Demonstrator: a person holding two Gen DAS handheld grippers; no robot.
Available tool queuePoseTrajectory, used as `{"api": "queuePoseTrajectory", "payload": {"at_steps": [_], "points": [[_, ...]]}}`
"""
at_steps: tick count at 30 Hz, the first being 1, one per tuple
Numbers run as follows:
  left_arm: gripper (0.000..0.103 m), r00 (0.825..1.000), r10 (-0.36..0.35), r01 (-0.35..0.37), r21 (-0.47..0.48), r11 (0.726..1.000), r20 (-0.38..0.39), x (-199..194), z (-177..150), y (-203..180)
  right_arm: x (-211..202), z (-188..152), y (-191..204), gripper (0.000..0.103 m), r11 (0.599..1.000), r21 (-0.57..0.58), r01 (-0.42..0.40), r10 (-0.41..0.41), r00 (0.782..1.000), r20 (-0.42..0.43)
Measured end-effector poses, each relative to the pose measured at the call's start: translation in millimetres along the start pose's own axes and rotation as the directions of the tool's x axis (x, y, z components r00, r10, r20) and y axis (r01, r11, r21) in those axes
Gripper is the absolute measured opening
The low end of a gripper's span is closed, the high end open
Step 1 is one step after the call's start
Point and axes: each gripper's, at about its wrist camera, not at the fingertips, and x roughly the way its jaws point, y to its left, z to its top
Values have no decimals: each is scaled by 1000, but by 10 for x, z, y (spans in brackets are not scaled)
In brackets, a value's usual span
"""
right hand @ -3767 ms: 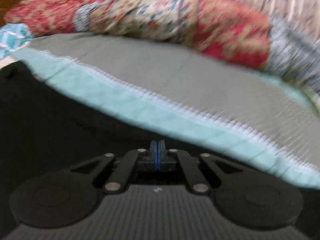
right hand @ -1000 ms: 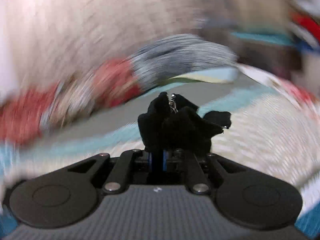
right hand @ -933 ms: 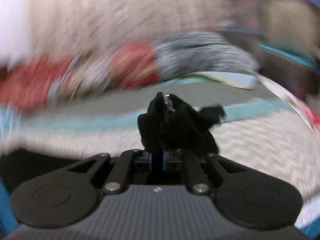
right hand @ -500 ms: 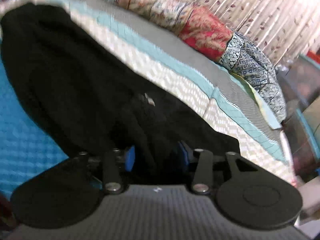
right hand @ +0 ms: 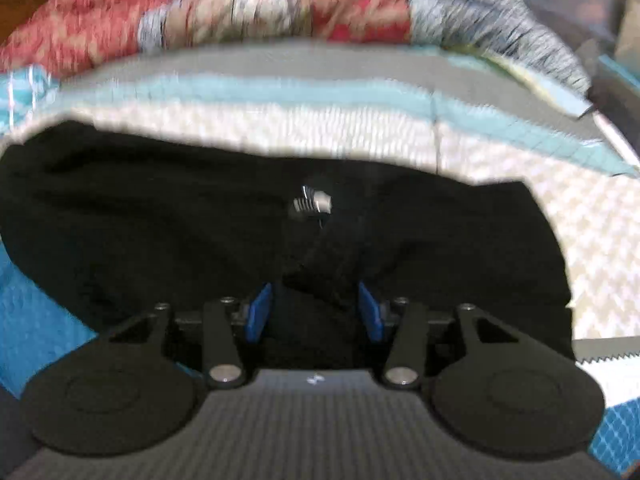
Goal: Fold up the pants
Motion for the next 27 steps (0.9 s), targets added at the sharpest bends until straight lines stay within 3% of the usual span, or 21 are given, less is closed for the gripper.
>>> {"api": "queuePoseTrajectory", "payload": {"at_steps": [1, 3, 5, 8, 12, 13, 15, 16, 17, 18, 20, 24, 27], "points": [[98, 1000, 2, -2, -4, 1000, -4, 48, 20, 10, -36, 49, 62, 49, 999, 29, -32, 32, 999, 23], [99, 1000, -4, 4, -33, 999, -6, 171, 67, 62, 6, 142, 198, 28, 987, 93, -132, 130, 991, 37], [100, 1000, -11, 9, -99, 995, -17, 303, 108, 156, 181, 229, 388, 21, 955, 156, -252, 252, 968, 16], [103, 999, -33, 31, -166, 986, -11, 417, 138, 216, 552, 370, 746, 17, 904, 217, -368, 378, 926, -8], [102, 1000, -14, 17, -125, 992, 22, 470, 181, 105, 1095, 556, 1238, 17, 850, 285, -443, 467, 884, -19], [98, 999, -6, 10, -113, 994, 33, 483, 190, 77, 1214, 577, 1334, 17, 839, 314, -445, 476, 879, -28], [79, 999, 12, -8, -85, 996, 41, 537, 200, 23, 1450, 574, 1450, 17, 804, 395, -444, 511, 856, -80], [60, 998, 46, -43, -70, 997, 42, 562, 206, 7, 1600, 530, 1527, 17, 794, 431, -430, 526, 840, -131], [50, 996, 79, -77, -47, 996, 45, 582, 206, -16, 1628, 435, 1588, 8, 799, 443, -407, 515, 843, -156], [49, 995, 85, -83, -33, 996, 49, 569, 203, -20, 1648, 401, 1594, 0, 796, 452, -403, 509, 850, -137], [43, 994, 80, -80, -5, 997, 72, 505, 182, -59, 1676, 429, 1550, 0, 763, 502, -407, 535, 834, -138], [38, 985, 56, -79, 138, 987, 165, 281, 46, -429, 1637, 494, 1532, 2, 737, 531, -418, 564, 813, -144], [36, 971, -15, -65, 326, 943, 239, 79, -170, -871, 1470, 478, 1426, 10, 713, 545, -441, 567, 820, -79]]}}
